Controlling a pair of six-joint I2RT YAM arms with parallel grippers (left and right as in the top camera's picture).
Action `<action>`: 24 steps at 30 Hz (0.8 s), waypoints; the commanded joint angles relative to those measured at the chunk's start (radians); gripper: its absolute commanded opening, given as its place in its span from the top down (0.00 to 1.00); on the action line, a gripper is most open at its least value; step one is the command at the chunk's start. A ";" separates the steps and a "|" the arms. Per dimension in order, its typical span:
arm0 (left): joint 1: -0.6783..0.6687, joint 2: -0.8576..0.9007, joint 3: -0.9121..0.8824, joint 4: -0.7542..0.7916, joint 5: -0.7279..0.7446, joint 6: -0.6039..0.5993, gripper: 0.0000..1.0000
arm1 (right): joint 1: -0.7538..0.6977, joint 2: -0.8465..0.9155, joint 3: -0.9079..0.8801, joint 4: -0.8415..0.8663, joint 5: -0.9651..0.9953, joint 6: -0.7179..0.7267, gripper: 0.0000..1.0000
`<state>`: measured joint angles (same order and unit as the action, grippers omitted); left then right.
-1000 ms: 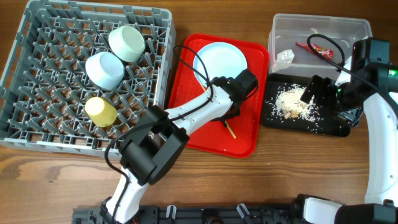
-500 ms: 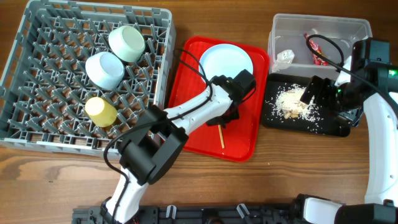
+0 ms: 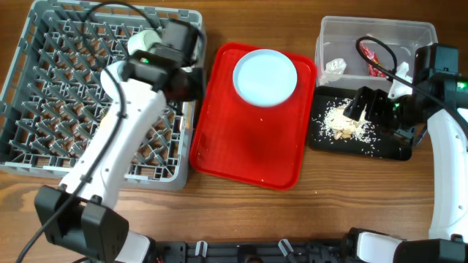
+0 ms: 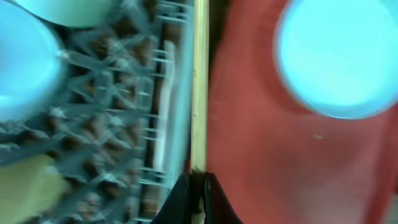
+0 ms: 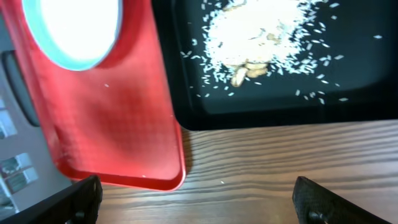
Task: Sort waste into correct bins and load items into the dishwasher rack
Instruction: 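Place the chopsticks upright in the rack with the left gripper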
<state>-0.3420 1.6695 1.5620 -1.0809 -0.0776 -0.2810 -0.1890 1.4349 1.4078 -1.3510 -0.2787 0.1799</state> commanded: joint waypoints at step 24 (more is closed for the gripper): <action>0.120 0.226 -0.026 0.031 0.002 0.166 0.50 | 0.291 0.061 -0.010 0.052 -0.057 0.006 0.30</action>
<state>-0.2253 1.8889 1.5452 -1.0275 -0.0803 -0.0906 0.0723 1.4719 1.4078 -1.3006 -0.3256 0.1833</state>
